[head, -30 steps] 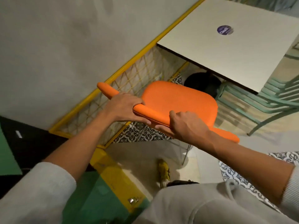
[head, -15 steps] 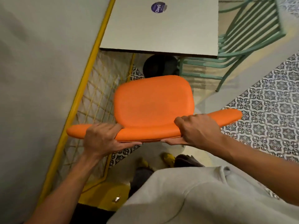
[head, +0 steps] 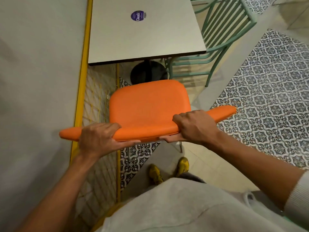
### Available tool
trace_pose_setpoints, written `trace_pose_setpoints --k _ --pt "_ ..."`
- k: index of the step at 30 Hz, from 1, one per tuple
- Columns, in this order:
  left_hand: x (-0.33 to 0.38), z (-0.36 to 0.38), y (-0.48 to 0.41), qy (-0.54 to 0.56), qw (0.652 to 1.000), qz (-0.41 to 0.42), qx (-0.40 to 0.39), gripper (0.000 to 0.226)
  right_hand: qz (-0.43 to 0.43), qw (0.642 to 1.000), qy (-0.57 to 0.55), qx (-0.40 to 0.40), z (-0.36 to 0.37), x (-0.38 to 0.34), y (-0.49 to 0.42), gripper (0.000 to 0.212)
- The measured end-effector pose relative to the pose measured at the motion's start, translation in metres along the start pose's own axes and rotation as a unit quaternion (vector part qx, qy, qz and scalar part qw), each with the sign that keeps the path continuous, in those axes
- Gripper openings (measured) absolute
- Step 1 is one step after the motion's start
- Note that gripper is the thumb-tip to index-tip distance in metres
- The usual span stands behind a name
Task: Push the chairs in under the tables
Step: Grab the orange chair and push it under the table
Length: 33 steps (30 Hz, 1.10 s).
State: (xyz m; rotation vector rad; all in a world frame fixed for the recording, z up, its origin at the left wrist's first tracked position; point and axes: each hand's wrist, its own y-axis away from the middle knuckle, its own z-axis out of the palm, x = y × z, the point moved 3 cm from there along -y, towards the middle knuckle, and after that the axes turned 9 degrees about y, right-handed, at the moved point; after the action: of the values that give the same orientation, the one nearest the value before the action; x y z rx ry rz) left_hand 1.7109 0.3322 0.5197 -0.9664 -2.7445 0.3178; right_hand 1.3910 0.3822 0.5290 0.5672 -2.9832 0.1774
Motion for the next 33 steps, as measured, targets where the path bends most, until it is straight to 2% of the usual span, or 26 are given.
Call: trace_pose_setpoints --k 5,26,33 --pt "-0.025 -0.003 -0.007 -0.001 1.000 -0.026 -0.004 0.080 -0.001 0.999 0.005 0.036 -0.004 -0.010 -0.024 0.080" --pt "-0.094 0.002 -0.086 -0.030 0.999 -0.021 0.036 0.084 0.019 0.996 0.044 0.075 0.012 0.015 -0.121 0.078" --pt "-0.107 0.005 -0.110 -0.042 0.999 -0.027 0.014 0.091 0.022 0.996 0.039 0.074 0.014 0.027 -0.144 0.077"
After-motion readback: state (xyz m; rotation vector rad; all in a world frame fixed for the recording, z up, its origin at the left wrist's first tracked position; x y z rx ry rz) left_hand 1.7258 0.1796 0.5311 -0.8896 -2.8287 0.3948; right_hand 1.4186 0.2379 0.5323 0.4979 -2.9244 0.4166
